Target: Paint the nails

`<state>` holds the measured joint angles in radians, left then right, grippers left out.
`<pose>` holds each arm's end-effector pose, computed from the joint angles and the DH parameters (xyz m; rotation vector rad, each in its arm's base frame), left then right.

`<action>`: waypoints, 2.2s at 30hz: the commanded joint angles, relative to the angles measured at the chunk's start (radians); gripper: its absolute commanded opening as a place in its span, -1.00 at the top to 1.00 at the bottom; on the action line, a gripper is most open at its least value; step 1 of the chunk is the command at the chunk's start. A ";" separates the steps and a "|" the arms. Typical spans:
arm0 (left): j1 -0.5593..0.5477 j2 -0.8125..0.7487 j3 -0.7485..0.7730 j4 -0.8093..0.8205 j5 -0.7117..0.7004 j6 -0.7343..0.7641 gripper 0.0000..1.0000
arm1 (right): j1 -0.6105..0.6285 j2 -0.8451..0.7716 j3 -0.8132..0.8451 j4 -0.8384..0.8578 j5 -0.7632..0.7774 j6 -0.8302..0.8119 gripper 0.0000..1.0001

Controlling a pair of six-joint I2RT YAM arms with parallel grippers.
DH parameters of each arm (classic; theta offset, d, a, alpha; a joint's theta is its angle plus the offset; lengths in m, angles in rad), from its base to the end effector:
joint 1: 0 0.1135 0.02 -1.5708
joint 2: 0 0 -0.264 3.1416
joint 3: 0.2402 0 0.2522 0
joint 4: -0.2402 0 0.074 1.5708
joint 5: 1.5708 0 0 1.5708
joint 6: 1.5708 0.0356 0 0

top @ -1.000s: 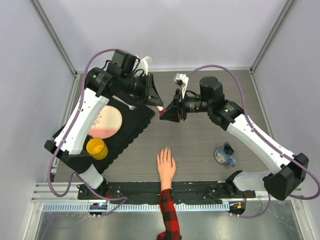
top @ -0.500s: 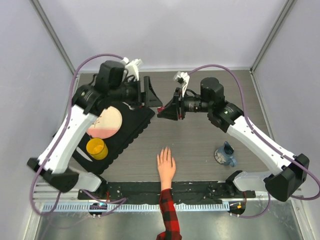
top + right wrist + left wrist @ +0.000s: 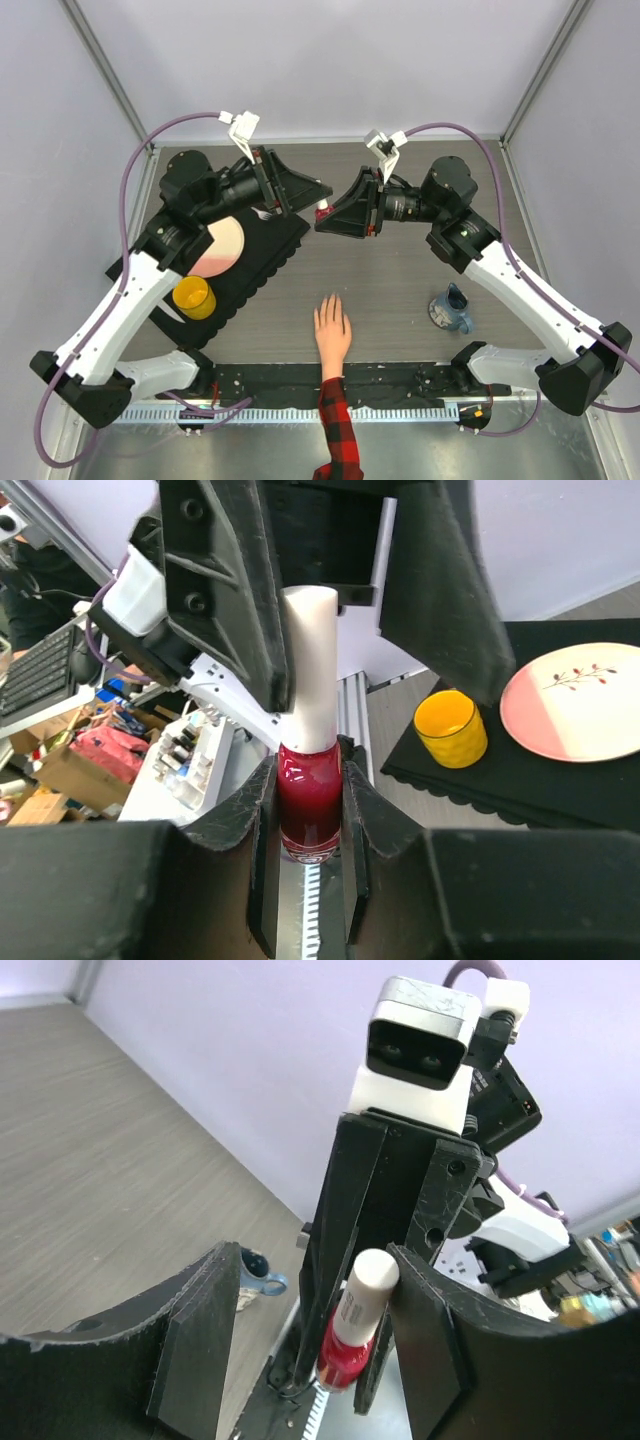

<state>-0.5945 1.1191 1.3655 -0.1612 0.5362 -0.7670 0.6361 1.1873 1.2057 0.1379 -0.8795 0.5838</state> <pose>0.1819 -0.1450 0.4779 0.3434 1.6562 -1.4566 0.1933 0.1768 0.4379 -0.8551 1.4618 1.5664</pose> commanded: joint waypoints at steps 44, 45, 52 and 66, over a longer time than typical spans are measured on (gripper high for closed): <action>-0.157 0.047 0.236 -0.305 -0.449 0.187 -0.33 | 0.243 -0.024 0.089 -0.267 0.822 -0.474 0.99; -0.137 0.021 0.225 -0.298 -0.423 0.186 -0.39 | 0.216 -0.037 0.089 -0.267 0.756 -0.440 0.98; -0.047 -0.021 0.123 -0.146 -0.161 0.112 -0.92 | 0.016 -0.046 0.118 -0.187 0.266 -0.210 0.98; 0.027 0.163 0.147 0.302 0.266 -0.175 -0.19 | -0.075 0.015 0.115 0.092 -0.019 0.094 0.99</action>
<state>-0.5690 1.2922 1.4841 -0.0139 0.6750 -0.8898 0.5674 1.1881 1.2865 0.1184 -0.8192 0.5964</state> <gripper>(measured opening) 0.643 0.283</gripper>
